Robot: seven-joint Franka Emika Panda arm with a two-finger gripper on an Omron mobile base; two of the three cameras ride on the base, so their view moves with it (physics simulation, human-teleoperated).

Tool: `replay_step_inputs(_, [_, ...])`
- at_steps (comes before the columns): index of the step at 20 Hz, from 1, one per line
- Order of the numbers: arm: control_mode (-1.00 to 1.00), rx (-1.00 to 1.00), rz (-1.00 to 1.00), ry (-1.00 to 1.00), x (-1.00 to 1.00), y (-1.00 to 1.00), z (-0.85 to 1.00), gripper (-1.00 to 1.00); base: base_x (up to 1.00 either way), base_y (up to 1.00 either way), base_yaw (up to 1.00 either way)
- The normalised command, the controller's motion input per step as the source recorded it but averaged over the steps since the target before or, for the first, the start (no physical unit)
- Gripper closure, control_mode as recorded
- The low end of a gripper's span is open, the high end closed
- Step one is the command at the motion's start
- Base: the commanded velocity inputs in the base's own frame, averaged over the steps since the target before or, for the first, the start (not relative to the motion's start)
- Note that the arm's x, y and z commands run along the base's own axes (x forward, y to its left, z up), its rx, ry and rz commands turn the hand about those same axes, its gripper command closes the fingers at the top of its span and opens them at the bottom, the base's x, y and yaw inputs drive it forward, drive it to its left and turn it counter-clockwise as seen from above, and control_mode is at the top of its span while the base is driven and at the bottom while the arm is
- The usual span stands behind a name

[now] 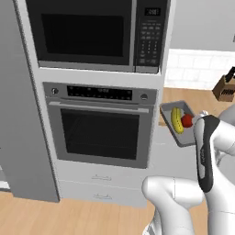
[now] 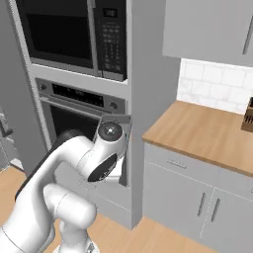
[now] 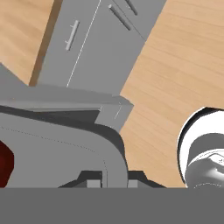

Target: Take the meat container that has the shrimp and place it on the second highest rack of the freezer. Then take the vegetable container that has the bell pepper and cucumber and place it on the highest rack of the freezer.

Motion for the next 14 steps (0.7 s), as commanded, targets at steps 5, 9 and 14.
replay_step_inputs(5, [1.0, 0.0, 0.0, 0.0, 0.0, 0.0, 0.0, 1.0, -0.15, 1.0, 0.41])
replay_step_inputs(9, [1.0, 0.0, 0.0, 0.0, 0.0, 0.0, 0.0, 1.0, 0.0, 1.0, 0.38])
replay_step_inputs(14, [1.0, 0.0, 0.0, 0.0, 0.0, 0.0, 0.0, 1.0, 0.1, 1.0, 0.33])
